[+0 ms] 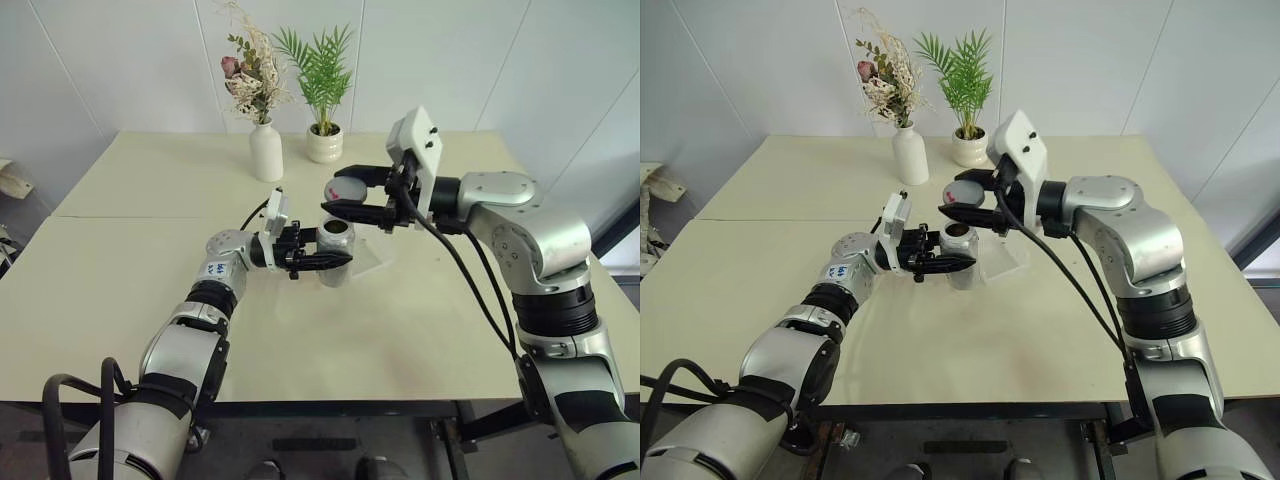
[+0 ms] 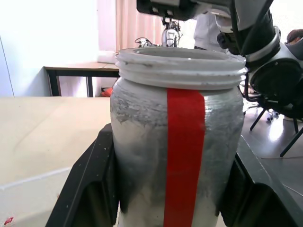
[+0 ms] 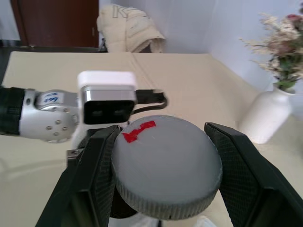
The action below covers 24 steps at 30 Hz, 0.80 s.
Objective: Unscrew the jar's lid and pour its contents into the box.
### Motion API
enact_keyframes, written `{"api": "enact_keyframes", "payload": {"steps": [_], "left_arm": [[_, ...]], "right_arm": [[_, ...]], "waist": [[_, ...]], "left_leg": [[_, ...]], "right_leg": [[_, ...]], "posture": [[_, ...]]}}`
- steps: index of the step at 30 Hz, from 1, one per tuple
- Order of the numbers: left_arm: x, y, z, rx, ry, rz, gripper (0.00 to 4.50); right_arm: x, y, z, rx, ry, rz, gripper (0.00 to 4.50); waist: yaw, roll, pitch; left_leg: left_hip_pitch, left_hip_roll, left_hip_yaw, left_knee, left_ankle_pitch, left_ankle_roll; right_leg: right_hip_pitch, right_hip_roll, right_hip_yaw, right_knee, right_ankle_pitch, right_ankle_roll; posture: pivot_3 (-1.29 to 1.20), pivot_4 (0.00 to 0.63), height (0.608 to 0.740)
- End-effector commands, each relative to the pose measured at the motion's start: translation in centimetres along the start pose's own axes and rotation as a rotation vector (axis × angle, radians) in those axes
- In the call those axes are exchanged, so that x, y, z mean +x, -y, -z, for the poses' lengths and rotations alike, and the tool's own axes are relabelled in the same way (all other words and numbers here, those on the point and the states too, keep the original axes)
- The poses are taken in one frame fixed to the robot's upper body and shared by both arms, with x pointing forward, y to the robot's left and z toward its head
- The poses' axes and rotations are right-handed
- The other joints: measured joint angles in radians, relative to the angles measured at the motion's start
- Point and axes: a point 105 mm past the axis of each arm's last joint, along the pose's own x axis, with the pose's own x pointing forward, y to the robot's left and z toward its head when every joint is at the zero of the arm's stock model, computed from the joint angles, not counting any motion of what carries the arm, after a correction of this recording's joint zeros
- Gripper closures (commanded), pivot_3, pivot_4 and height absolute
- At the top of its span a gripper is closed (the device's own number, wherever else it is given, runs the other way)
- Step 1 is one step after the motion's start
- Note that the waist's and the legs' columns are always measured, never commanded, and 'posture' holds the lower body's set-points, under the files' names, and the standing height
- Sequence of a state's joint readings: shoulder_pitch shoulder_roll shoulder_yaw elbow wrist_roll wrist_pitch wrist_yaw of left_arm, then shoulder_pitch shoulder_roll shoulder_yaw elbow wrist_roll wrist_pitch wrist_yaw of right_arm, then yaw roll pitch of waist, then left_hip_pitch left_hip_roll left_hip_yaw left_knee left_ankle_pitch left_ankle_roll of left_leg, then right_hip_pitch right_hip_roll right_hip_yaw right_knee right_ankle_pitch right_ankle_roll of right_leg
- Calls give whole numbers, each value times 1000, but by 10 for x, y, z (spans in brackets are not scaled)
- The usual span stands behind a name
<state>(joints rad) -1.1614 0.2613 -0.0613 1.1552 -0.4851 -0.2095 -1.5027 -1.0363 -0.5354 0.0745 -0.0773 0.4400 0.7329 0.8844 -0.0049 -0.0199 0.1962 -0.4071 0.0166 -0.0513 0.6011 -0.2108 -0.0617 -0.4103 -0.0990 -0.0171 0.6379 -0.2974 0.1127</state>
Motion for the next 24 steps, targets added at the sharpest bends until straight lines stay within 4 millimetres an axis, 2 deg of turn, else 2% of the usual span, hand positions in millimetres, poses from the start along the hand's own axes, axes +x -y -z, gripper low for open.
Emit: {"api": "enact_keyframes", "payload": {"steps": [1, 10, 16, 21, 24], "left_arm": [[1, 11, -7, 46, -1, 122, 2322], [-7, 6, -15, 65, 25, 85, 2322], [-20, -2, -29, 100, 42, 24, 2322], [-30, -7, -35, 109, 44, -32, 2322], [-35, -13, -42, 116, 54, -83, 2322]], "right_arm": [[-7, 6, -20, -62, 46, 31, 1959], [-36, 36, -12, -74, -7, 194, 1959], [-70, 53, 13, -33, -85, 363, 1960], [-92, 53, 42, 10, -154, 487, 1960], [-99, 47, 63, 46, -179, 540, 1960]], "waist": [[-1, 0, 0], [1, 0, 0], [0, 0, 0], [1, -1, 0], [2, -1, 1]], "left_leg": [[0, 0, 0, 0, 0, 0], [0, 0, 1, 0, 0, 0], [0, 0, 2, 0, -1, 1], [0, 0, 3, 0, -1, 1], [0, 0, 4, 0, -1, 2]], "right_leg": [[0, 0, 0, 0, 0, 0], [0, 0, 1, 0, 0, 0], [-1, 0, 2, -1, 0, 0], [-1, 0, 2, -1, 0, 1], [-1, 0, 3, -1, 0, 1]], "posture": [[0, 150, 740], [0, 150, 740], [0, 150, 740], [0, 150, 740], [0, 150, 740]]}}
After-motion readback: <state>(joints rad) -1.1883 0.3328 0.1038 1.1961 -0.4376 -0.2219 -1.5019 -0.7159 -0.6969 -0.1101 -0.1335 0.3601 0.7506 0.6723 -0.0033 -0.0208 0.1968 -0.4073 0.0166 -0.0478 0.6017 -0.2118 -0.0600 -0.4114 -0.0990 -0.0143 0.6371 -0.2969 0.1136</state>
